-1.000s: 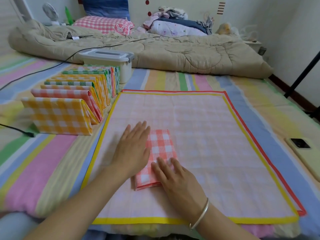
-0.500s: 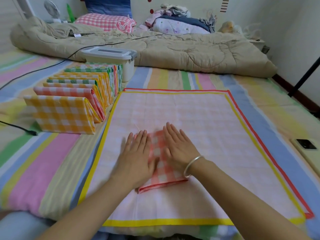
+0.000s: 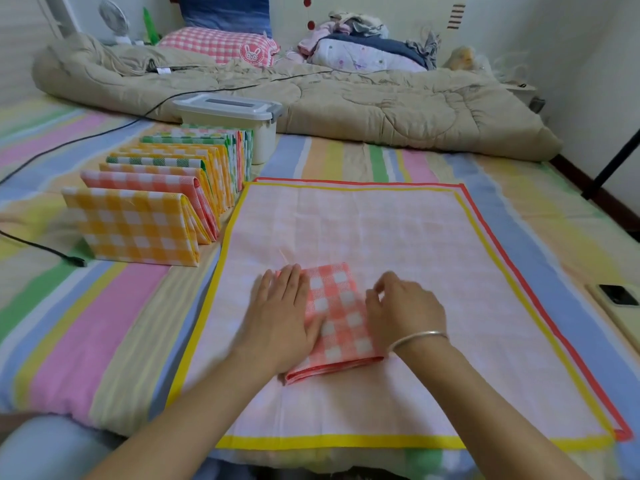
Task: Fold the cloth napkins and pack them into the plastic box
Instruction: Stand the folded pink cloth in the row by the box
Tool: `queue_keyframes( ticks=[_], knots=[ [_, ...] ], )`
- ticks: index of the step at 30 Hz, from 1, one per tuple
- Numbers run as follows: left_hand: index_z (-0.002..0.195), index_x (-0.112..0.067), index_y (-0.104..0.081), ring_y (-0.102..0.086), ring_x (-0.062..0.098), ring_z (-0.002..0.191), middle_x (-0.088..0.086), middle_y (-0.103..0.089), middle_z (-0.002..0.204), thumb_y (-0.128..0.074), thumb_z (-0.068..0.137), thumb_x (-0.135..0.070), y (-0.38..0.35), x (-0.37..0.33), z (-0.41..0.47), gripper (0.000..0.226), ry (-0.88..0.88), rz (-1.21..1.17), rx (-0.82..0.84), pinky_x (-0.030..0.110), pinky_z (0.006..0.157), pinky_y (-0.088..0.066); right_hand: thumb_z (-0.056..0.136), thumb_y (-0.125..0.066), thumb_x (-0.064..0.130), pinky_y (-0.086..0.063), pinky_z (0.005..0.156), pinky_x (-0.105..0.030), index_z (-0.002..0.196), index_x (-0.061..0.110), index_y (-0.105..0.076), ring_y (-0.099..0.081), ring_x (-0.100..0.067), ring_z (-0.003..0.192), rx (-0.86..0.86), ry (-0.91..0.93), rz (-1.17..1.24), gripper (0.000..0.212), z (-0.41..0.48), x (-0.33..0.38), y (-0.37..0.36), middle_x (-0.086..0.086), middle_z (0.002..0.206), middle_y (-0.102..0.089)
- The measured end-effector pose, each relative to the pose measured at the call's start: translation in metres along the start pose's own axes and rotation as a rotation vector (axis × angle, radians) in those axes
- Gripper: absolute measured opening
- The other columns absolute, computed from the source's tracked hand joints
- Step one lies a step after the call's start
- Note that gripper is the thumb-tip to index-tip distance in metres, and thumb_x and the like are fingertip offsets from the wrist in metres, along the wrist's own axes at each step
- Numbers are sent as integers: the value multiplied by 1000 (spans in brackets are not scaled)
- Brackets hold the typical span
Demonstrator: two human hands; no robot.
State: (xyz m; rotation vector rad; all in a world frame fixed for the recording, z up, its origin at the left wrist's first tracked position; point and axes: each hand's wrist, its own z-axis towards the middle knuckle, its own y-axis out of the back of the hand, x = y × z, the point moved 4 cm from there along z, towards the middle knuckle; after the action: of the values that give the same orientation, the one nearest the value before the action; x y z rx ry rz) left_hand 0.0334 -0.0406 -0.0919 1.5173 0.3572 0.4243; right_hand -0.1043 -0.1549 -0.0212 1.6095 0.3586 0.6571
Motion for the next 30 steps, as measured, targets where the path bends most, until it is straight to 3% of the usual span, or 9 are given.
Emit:
queue_keyframes(
  ticks=[3,8,11,14,17,22,27,30],
  knots=[
    [159,-10,-3,6,24,154,10,1,167,17,79,-60,-1,-1,0,97,29,40,27,53,122,1,97,-45,46,-50,77,-32,102,13,-66,-65,-25,90,263,-94,237,40,-16,-10,-12,-7,99,-70],
    [158,-8,-16,-8,29,154,13,-14,166,5,82,-58,2,-4,-5,94,282,5,-40,58,120,-1,90,-61,23,-56,78,-37,109,20,-57,-69,-19,79,208,-141,862,19,-32,-4,-31,1,90,-68],
    [159,-7,-13,-6,28,154,13,-12,166,3,82,-54,10,-9,-9,91,359,-101,-73,54,122,4,94,-52,12,-54,79,-32,116,20,-57,-63,-11,85,57,-86,894,24,-33,6,-33,8,92,-64],
    [157,-6,-17,-11,29,153,13,-17,165,-18,85,-54,26,7,-12,87,403,-324,-229,49,123,2,93,-46,2,-56,81,-44,104,29,-61,-65,-14,89,-9,64,921,33,-26,20,-22,9,93,-68],
    [157,-6,-20,-20,33,150,17,-24,162,-27,81,-57,43,41,-23,91,400,-516,-482,49,123,-9,90,-44,-4,-55,75,-44,105,29,-64,-64,-13,81,-39,255,843,41,-19,41,-5,10,87,-68],
    [159,-15,-11,-30,23,147,5,-25,162,-57,86,-47,51,97,-49,92,454,-847,-709,44,117,-31,91,-44,-1,-53,79,-38,107,33,-61,-63,-16,88,3,506,749,41,-12,101,18,9,94,-69],
    [158,-18,-17,-28,19,147,1,-26,162,-60,86,-43,48,148,-78,88,621,-854,-905,34,118,-26,96,-43,7,-52,77,-43,120,27,-53,-63,-27,90,12,613,715,32,-10,174,13,-2,97,-69],
    [156,-13,-22,-36,29,143,12,-34,157,-62,81,-45,42,184,-83,91,715,-855,-968,49,116,-34,95,-52,12,-52,77,-45,120,23,-48,-63,-25,86,-40,512,826,28,0,214,4,2,92,-64]
  ],
)
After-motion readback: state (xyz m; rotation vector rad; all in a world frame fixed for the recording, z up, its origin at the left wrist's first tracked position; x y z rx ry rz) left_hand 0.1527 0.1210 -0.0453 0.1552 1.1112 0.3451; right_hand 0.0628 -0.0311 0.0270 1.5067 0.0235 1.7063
